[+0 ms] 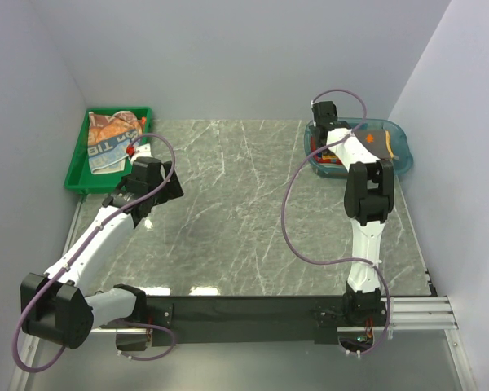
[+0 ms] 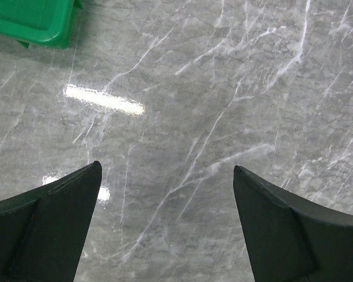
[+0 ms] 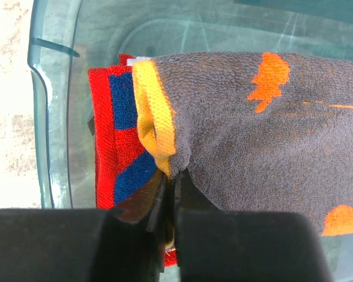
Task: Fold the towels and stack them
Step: Neatly place the folded towel into the bin
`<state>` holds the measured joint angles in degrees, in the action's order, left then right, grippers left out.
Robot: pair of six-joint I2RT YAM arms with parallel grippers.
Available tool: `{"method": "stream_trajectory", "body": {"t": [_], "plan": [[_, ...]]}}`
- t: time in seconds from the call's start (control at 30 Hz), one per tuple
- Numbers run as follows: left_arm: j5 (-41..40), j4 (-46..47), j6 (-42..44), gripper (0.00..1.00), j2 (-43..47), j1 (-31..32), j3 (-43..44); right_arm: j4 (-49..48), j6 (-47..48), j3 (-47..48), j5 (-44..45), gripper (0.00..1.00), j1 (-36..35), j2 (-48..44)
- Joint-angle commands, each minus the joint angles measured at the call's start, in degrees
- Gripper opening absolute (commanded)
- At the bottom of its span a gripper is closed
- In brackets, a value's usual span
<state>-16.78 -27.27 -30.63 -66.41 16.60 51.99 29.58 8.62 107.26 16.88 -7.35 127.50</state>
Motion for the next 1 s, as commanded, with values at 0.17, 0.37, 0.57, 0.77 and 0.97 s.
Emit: {"method": "stream_trajectory", "body": {"t": [0.17,0.37,0.57,0.77,0.97], "plan": [[0.2,1.0,1.2,0.99,0.9,-0.3,0.5,0.0,1.7,0.8,1.7,0.0,0.0,-4.3],[0.3,1.0,1.2,1.0,1.1,-0.3,0.4,0.3,1.8,0.7,-1.1,0.0,0.1,-7.7],[0.4,1.0,1.3,0.99,1.2,-0.4,0.4,1.4,1.5,0.8,-3.0,0.0,-0.5,-8.3],[0.6,1.1,1.3,0.99,1.1,-0.6,0.4,3.1,1.5,1.2,-4.0,0.0,-0.9,-6.5],[0.9,1.1,1.3,0.99,0.8,-0.7,0.4,2.3,1.0,-0.2,-4.2,0.0,-1.9,-6.8]]}}
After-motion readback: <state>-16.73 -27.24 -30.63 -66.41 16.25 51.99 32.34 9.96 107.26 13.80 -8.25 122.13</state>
